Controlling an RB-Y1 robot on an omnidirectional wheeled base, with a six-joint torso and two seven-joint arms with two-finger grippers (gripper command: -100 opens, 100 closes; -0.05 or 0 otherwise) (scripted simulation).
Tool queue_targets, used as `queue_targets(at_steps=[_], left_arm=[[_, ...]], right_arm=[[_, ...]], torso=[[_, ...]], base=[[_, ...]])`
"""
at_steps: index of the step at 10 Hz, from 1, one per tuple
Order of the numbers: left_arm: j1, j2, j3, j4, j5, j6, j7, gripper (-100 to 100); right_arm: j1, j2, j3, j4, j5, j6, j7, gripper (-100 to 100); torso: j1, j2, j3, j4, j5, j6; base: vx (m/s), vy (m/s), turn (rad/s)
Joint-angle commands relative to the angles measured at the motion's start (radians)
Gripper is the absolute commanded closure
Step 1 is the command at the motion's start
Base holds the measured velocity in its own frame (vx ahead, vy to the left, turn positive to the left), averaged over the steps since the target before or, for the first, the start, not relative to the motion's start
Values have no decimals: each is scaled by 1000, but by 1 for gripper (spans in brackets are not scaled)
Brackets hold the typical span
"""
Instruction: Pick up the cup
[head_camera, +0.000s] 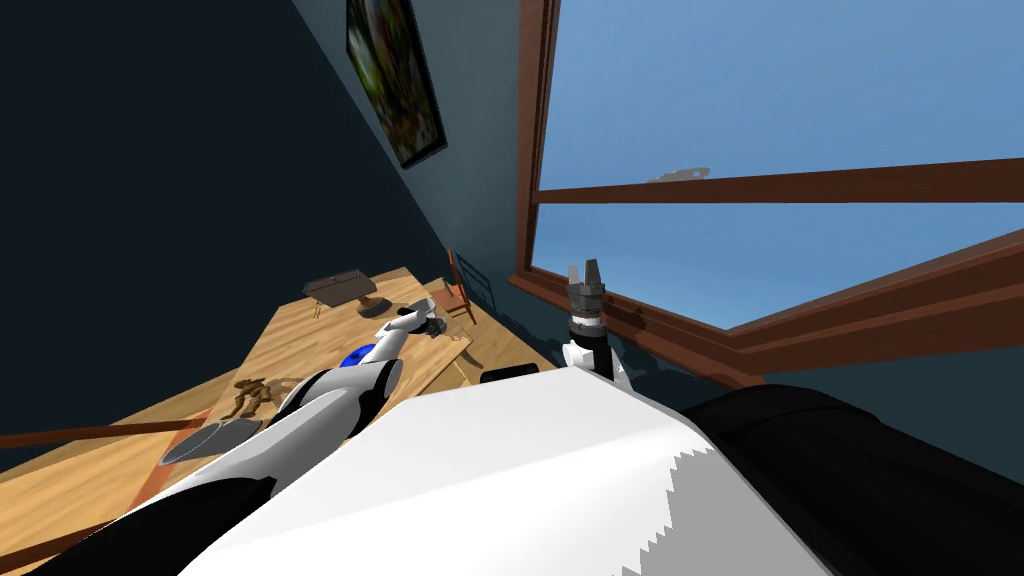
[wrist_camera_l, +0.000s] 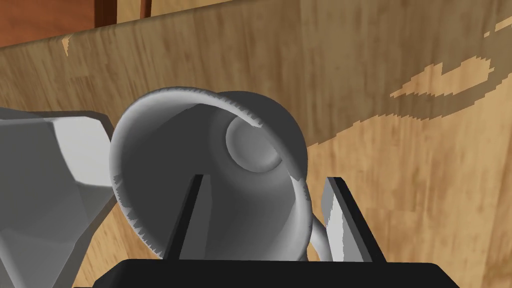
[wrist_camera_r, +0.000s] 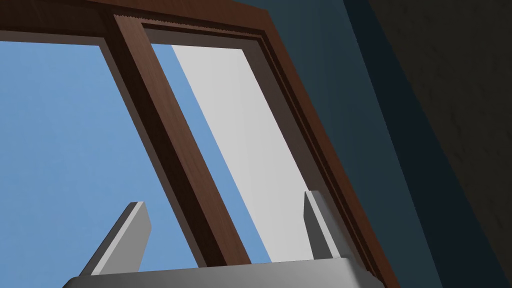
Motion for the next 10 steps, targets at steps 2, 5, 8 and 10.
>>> queue_targets(at_steps=[2,5,8,10], left_arm=[[0,0,0,0,0,1,0,100],[0,0,0,0,0,0,1,0],[6,-27,-44,-90,-14,52,29,100],[8,-35,-57,-117,-19,67,37,100]], right_arm=[[0,0,0,0,0,0,0,0],[0,0,0,0,0,0,0,0],[0,0,0,0,0,0,0,0],[0,0,0,0,0,0,0,0]], torso=[[1,-1,0,0,0,0],[0,-1,-1,0,0,0],[1,-3,-1,0,-1,-1],[-1,-3,-1,0,-1,1]], base=[[0,0,0],[0,0,0],[44,0,278],[35,0,84]])
